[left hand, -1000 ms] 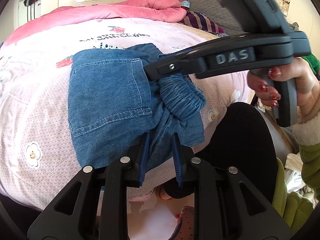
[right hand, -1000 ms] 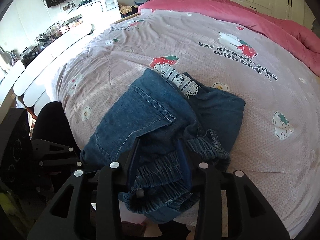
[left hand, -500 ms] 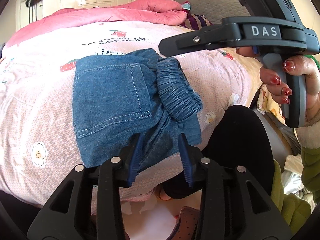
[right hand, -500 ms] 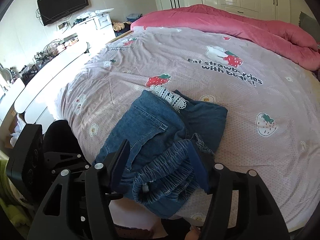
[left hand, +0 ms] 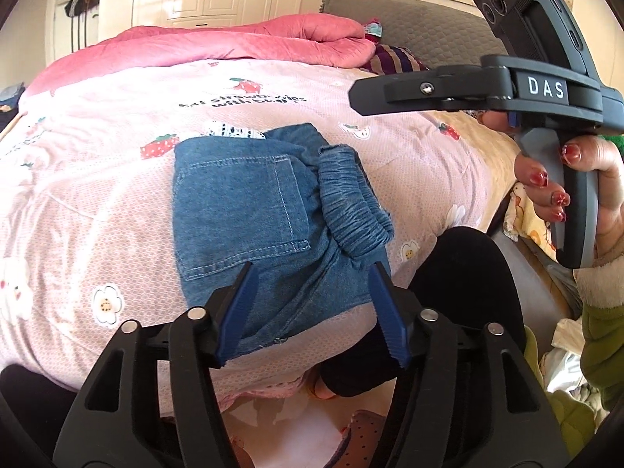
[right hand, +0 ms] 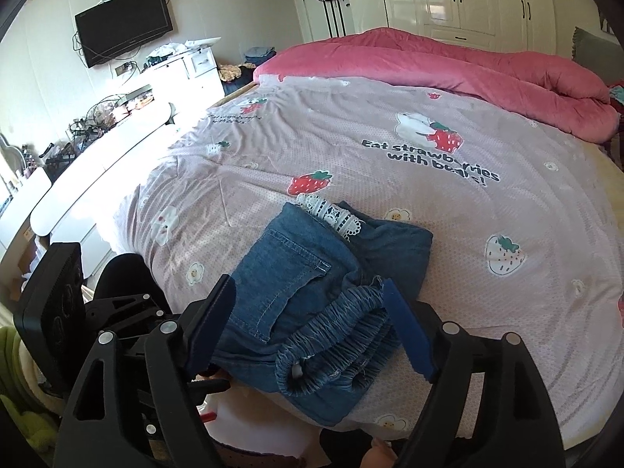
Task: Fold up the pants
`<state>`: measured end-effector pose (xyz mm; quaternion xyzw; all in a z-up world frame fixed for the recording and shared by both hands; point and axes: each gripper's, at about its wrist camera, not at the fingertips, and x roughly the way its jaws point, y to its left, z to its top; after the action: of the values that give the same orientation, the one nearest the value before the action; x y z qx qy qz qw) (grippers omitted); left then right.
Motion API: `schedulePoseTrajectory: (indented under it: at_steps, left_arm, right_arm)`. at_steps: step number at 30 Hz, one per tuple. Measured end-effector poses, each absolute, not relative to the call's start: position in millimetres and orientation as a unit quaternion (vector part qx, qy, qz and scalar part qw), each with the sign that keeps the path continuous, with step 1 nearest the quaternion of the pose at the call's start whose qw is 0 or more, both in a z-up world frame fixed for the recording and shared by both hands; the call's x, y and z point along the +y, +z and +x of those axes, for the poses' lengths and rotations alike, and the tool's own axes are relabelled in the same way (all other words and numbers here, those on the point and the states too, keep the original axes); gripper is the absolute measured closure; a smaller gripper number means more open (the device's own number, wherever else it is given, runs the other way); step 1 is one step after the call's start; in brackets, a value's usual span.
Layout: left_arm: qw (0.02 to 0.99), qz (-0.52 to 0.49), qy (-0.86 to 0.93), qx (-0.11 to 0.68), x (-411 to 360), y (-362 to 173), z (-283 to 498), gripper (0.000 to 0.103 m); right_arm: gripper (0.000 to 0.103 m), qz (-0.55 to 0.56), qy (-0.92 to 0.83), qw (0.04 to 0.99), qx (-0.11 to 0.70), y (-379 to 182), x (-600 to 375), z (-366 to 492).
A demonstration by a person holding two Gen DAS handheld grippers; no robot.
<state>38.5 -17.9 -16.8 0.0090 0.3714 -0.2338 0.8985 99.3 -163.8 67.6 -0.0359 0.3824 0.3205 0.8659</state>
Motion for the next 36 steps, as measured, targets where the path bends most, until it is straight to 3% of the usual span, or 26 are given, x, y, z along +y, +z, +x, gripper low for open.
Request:
schedulePoseTrajectory:
  at_steps: [19, 36]
  left_arm:
    - [0.912, 0.001, -0.187, 0.365, -8, 3, 38, 0.010]
    - [0.913, -0.011, -0.145, 0.381, 13, 3, 61, 0.010]
  right_arm:
    - [0.011, -0.010, 0.304, 0.880, 0.364, 77, -184, 88]
    - [0.007, 0.008, 0.272, 0.887, 0.373, 55, -202, 88]
